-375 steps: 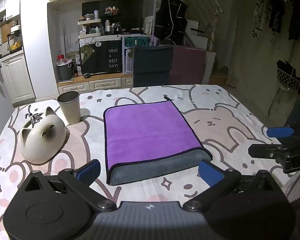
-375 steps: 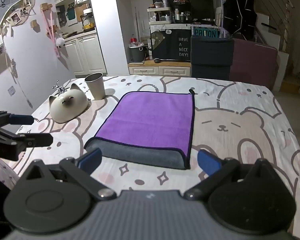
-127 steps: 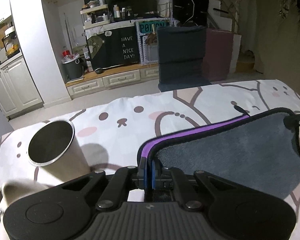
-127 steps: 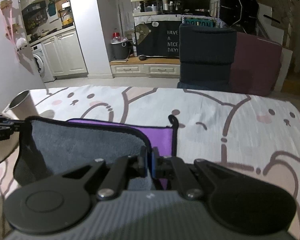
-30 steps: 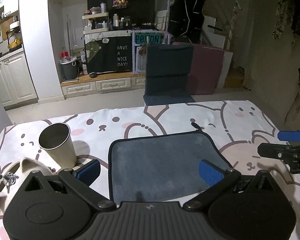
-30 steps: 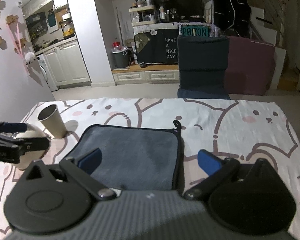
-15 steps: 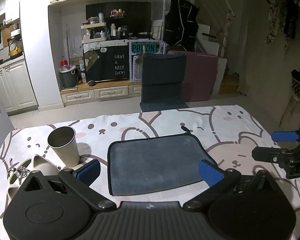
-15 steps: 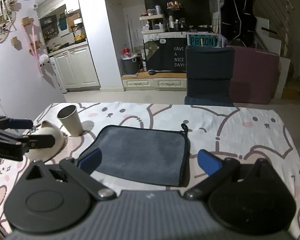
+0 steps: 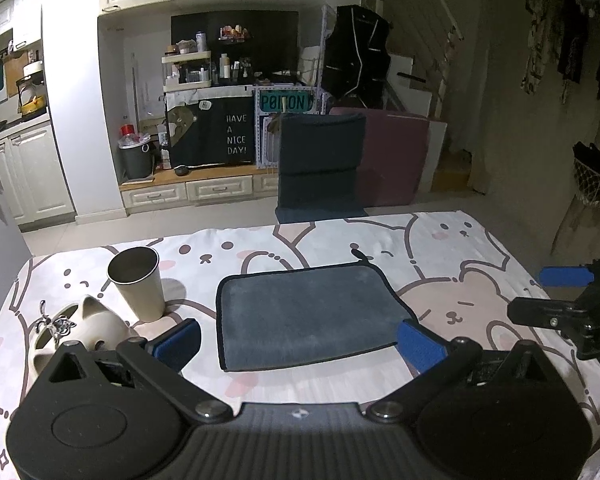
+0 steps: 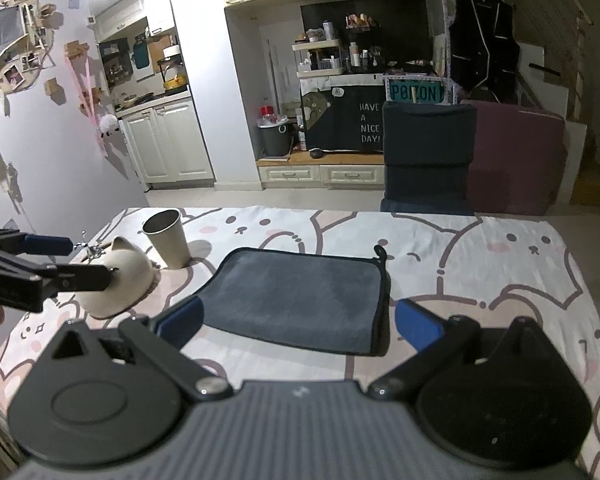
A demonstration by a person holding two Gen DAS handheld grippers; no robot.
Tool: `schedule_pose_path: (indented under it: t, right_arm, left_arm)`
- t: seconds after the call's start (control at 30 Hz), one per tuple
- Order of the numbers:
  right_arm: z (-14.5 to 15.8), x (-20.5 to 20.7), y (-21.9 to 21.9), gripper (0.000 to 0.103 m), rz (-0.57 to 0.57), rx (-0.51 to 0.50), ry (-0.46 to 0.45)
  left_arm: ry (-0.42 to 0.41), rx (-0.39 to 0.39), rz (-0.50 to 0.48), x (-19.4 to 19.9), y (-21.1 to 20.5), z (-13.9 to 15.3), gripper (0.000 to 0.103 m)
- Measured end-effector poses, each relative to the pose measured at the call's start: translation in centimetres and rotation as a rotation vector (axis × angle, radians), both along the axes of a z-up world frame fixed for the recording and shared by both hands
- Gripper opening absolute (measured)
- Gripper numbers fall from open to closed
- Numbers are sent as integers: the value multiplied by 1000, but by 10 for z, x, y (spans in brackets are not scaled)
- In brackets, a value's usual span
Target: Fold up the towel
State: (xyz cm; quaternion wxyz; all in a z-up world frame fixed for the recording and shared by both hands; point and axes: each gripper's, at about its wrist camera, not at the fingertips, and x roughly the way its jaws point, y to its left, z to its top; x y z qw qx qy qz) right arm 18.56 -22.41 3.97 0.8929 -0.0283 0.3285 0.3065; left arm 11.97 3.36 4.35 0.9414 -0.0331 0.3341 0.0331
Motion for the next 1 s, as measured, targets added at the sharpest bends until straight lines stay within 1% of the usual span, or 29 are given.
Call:
schedule_pose_path:
  t: [0.13, 0.27, 0.57, 0.77, 0.87, 1.0]
  right_arm:
    - [3, -11, -3, 102, 5, -7, -24]
    - [4, -20, -7, 102, 8, -5, -18]
    - [7, -44, -15, 102, 1, 3, -43]
    - [11, -58, -17, 102, -1, -27, -78]
    - [12, -64, -22, 102, 8, -2, -64]
    - [9, -69, -22, 102, 8, -13, -59]
  left_arm:
    - [-3, 10, 7, -8, 0, 2, 103]
    - [-8, 15, -2, -18, -1, 5, 103]
    - [-3, 30, -17, -41, -4, 4, 103]
    - [-6, 34, -22, -56, -6, 3, 103]
    - [-8, 29, -24, -63, -6, 1, 103]
    - [-14, 34, -45, -73, -8, 0, 103]
